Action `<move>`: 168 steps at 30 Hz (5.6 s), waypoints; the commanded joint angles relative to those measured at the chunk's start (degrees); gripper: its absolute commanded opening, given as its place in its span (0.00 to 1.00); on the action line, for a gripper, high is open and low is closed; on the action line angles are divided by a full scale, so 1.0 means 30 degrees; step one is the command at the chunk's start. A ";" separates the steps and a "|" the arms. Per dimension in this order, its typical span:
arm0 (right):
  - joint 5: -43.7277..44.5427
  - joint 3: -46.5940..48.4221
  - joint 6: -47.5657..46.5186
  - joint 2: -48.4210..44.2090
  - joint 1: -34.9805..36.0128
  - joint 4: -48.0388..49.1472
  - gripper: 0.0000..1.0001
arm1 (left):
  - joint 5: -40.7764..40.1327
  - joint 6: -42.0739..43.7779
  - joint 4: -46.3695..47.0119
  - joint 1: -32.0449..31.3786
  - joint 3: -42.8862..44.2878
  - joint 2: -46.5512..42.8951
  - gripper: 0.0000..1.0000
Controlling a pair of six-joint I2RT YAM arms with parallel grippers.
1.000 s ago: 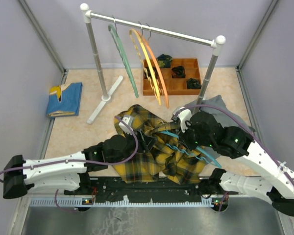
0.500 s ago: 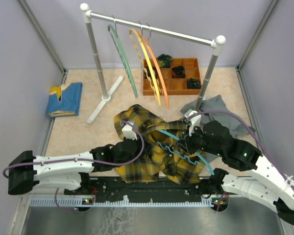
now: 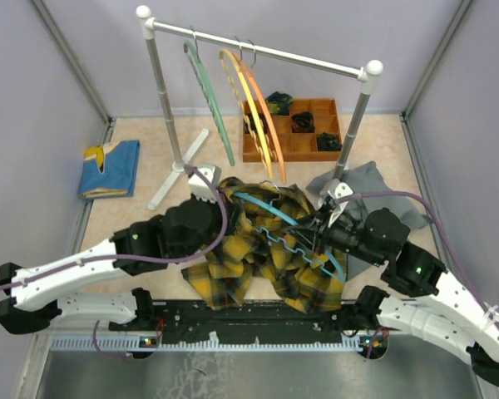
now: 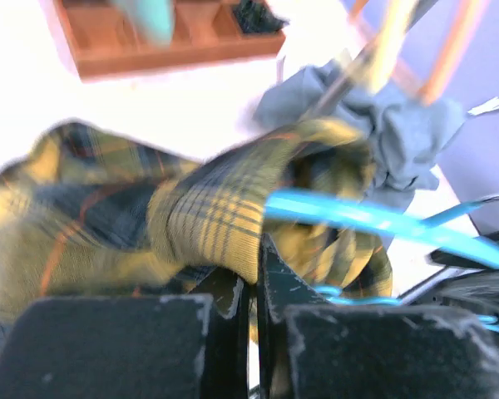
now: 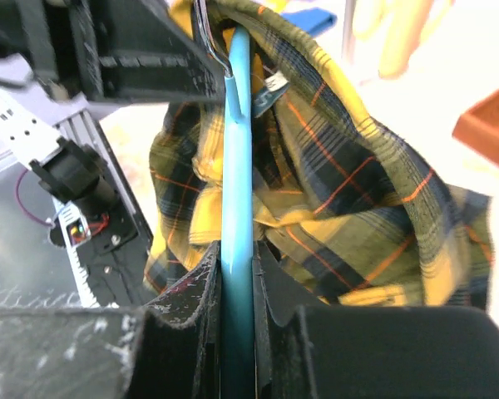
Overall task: Place the shirt on the hanger
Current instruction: Hang the shirt on the hanger.
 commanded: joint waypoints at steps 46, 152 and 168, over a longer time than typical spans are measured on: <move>0.1223 -0.5336 0.1634 0.2911 0.0150 2.7667 0.00 | 1.0981 0.8851 -1.2025 0.0168 1.8946 0.7804 0.53; 0.5099 0.3314 0.2557 0.8158 0.0906 2.7898 0.00 | 0.3533 0.1277 2.1960 0.0172 -0.6870 -0.2147 0.36; 0.4904 0.3127 0.2923 0.7948 0.0882 2.7839 0.00 | 0.2405 0.1455 2.2251 0.0182 -0.6635 -0.1378 0.27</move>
